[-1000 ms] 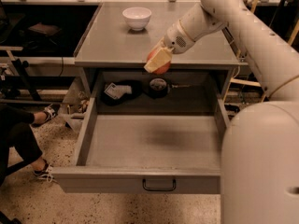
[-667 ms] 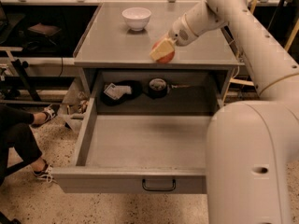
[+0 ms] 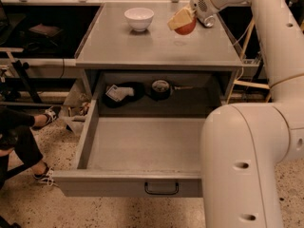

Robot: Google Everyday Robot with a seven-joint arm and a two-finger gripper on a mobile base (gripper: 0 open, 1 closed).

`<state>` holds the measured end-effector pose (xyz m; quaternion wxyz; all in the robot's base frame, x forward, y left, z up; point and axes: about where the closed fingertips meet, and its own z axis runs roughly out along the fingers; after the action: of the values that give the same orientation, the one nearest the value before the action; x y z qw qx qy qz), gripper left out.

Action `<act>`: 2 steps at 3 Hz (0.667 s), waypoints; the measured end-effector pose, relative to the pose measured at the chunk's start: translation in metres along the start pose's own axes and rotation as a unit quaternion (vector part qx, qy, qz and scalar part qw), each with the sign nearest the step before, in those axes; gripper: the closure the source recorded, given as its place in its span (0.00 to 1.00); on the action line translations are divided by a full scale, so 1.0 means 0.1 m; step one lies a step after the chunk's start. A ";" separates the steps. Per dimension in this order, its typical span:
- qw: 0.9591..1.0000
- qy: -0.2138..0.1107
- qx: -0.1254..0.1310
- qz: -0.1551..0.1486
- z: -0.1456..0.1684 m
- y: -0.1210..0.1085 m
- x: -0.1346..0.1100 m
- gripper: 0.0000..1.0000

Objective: Pick apple from top drawer and place on counter

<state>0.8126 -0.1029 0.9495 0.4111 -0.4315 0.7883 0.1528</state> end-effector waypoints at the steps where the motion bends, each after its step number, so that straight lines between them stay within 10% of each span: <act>1: 0.997 0.061 -0.002 0.052 0.25 -0.05 0.38 1.00; 2: 0.988 0.108 -0.007 0.108 0.57 -0.09 0.84 1.00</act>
Offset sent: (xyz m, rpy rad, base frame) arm 0.1102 -0.0638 -0.1105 -0.0765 0.4211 -0.2339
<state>0.8249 -0.1210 0.8501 0.3015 -0.3605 0.8691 0.1546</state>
